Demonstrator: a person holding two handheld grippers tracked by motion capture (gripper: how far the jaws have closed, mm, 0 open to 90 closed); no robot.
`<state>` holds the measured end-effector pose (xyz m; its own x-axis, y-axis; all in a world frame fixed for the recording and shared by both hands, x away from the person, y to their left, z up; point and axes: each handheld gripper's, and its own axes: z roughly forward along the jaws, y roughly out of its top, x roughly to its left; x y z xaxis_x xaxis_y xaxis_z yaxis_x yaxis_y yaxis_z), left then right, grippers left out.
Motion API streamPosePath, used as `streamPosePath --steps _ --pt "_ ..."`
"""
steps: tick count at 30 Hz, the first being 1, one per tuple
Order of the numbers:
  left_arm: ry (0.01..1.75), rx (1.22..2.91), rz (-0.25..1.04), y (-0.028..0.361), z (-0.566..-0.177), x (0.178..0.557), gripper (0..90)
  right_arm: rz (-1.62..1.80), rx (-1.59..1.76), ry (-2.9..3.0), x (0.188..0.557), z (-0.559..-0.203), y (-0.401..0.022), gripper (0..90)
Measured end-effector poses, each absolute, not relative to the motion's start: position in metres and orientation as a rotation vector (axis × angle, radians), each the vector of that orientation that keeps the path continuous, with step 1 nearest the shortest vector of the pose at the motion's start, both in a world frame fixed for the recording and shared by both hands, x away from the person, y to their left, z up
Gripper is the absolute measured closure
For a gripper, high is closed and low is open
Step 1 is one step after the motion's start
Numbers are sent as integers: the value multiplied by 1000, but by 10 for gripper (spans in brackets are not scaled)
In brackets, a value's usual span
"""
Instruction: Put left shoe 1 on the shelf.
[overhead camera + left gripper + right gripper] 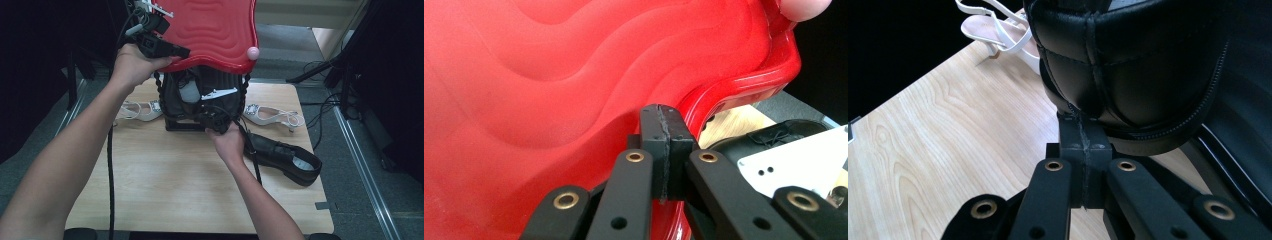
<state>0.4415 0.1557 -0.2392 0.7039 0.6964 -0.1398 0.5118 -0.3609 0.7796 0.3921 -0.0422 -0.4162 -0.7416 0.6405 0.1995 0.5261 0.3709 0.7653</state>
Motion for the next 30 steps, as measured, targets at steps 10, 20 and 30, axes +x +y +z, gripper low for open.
streamPosePath --steps 10,20,30 --pt "930 2031 268 156 -240 441 900 1311 1082 2493 406 -412 -25 900" --pt "935 2029 272 156 -240 440 900 1294 1111 2505 421 -411 -14 900" --pt "937 2022 284 156 -241 440 900 1309 1102 2534 425 -415 -3 900"
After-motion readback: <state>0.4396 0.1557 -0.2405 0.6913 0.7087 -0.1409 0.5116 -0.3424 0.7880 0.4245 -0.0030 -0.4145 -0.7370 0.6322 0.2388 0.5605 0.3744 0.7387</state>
